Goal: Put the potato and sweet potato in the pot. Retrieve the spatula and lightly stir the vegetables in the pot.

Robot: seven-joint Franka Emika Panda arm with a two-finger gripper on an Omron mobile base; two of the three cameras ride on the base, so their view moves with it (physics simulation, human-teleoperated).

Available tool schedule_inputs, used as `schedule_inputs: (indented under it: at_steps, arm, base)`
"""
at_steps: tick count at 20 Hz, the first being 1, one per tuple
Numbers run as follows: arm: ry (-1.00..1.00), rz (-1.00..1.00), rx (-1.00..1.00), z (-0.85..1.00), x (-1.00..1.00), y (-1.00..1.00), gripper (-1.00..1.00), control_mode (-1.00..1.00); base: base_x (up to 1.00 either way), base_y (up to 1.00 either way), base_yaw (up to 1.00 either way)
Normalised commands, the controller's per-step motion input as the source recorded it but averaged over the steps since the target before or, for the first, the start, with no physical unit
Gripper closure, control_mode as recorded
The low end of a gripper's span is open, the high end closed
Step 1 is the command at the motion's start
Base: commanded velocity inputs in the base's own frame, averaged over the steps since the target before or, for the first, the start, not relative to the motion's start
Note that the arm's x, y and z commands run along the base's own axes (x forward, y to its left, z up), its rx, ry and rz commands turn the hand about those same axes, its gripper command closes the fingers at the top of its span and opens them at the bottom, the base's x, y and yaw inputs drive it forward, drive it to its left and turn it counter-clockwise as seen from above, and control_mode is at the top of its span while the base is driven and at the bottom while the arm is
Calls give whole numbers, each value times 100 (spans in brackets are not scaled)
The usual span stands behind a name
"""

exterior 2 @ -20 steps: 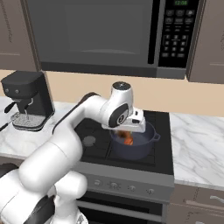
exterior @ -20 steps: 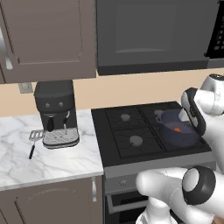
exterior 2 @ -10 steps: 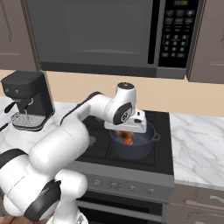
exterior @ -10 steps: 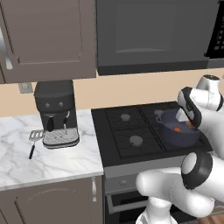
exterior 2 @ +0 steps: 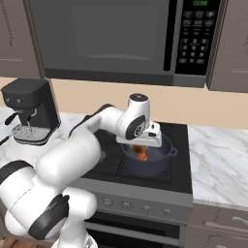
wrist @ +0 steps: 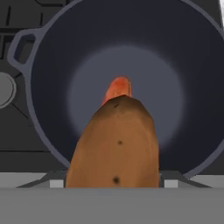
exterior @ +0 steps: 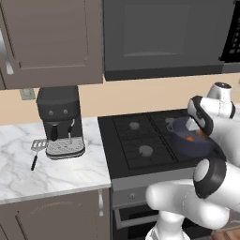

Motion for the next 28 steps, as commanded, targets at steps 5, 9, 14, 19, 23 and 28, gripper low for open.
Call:
schedule_inputs:
  at_steps: [5,9,14,19,23,28]
  arm:
    - [3,0,0,-5,43,0,100,-100]
    - [5,0,0,-10,30,0,100,-100]
    - [5,0,0,-14,10,0,100,-100]
    - [8,0,0,-26,0,0,100,-100]
    - [7,0,0,-36,0,0,100,-100]
    - [3,0,0,-22,0,0,100,-100]
  base:
    - [0,0,0]
    - [0,0,0]
    - [0,0,0]
    - [0,0,0]
    - [0,0,0]
    - [0,0,0]
